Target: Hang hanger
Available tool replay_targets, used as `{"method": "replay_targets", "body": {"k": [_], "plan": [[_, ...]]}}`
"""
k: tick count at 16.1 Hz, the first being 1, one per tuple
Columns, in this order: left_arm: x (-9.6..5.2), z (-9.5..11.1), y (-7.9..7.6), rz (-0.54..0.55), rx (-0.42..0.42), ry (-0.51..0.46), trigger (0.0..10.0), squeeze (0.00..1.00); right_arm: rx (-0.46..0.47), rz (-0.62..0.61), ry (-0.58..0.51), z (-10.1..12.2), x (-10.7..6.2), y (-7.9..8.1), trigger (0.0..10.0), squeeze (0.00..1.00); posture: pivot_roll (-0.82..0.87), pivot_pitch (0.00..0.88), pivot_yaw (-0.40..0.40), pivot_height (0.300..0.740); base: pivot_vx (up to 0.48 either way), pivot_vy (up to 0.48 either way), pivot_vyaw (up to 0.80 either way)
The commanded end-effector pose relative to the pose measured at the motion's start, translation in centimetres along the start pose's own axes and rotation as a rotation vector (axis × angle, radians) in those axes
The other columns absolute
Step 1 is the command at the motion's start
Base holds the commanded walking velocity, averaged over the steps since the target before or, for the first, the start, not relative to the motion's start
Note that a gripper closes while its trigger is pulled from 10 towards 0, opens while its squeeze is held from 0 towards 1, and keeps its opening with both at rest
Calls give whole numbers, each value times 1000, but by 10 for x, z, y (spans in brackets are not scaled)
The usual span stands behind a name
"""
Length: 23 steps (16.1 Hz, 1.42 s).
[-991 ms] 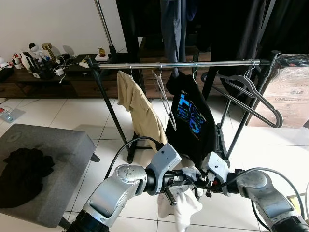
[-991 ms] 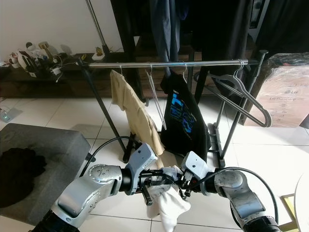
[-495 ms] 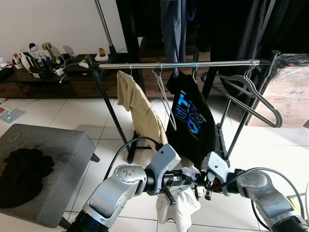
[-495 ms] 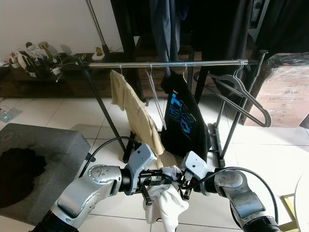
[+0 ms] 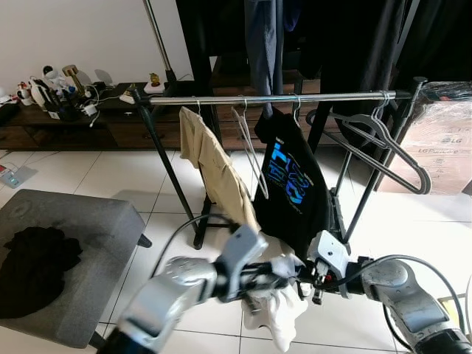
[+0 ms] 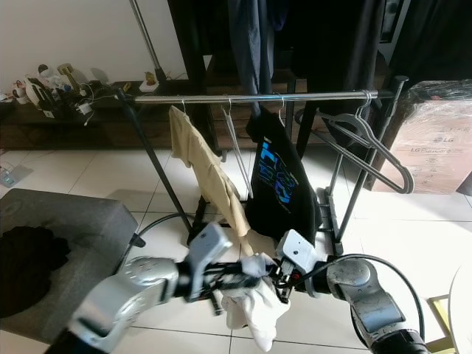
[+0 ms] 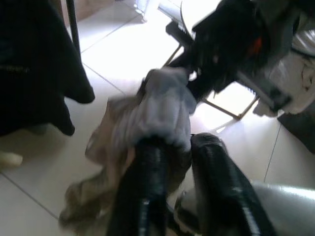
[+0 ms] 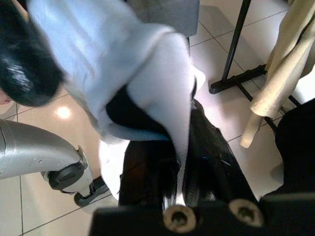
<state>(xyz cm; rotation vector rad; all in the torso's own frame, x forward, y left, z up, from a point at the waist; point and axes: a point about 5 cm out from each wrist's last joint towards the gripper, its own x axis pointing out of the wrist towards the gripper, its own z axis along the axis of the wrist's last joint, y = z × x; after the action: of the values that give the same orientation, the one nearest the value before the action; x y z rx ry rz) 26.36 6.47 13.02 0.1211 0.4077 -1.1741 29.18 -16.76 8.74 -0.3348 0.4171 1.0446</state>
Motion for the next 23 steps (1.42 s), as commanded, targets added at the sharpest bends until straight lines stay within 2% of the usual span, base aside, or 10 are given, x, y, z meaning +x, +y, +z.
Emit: {"method": "replay_targets", "body": {"k": [1, 5, 8, 11, 13, 14, 15, 18, 20, 23], "plan": [[-9, -1, 1, -7, -8, -9, 10000, 1000, -26, 1, -35, 11, 0, -2, 0, 0, -95, 128, 85, 740, 0, 0, 0], [-44, -24, 16, 81, -97, 29, 10000, 1000, -29, 4, -35, 11, 2, -1, 0, 0, -95, 124, 85, 740, 0, 0, 0], [-58, -45, 34, 213, -202, 35, 10000, 1000, -44, -5, -49, 17, 1, -3, 0, 0, -95, 120, 81, 740, 0, 0, 0], [-49, -63, 34, 208, -293, 31, 10000, 1000, -80, -10, -90, 31, 3, -3, 0, 0, -99, 115, 76, 740, 0, 0, 0], [-34, -78, 40, 283, -413, 15, 10000, 1000, -96, -9, -176, 53, 4, -2, 0, 0, -108, 115, 71, 740, 0, 0, 0], [-30, -81, 44, 321, -438, 14, 10000, 906, -111, 11, -187, 57, 5, 1, 0, 0, -109, 117, 69, 740, 0, 0, 0], [-26, -80, 45, 323, -479, -22, 10000, 0, -127, 27, -179, 58, 4, 4, 0, 0, -107, 119, 66, 740, 0, 0, 0], [-22, -64, 52, 346, -587, -177, 10000, 0, -137, 35, -162, 57, 4, 6, 0, 0, -109, 123, 61, 740, 0, 0, 0], [-26, -59, 55, 347, -622, -223, 10000, 0, -133, 35, -152, 56, 4, 6, 0, 0, -107, 125, 61, 740, 0, 0, 0], [-37, -72, 58, 380, -665, -157, 10000, 0, -128, 44, -149, 56, 5, 9, 0, 0, -102, 128, 61, 740, 0, 0, 0]]}}
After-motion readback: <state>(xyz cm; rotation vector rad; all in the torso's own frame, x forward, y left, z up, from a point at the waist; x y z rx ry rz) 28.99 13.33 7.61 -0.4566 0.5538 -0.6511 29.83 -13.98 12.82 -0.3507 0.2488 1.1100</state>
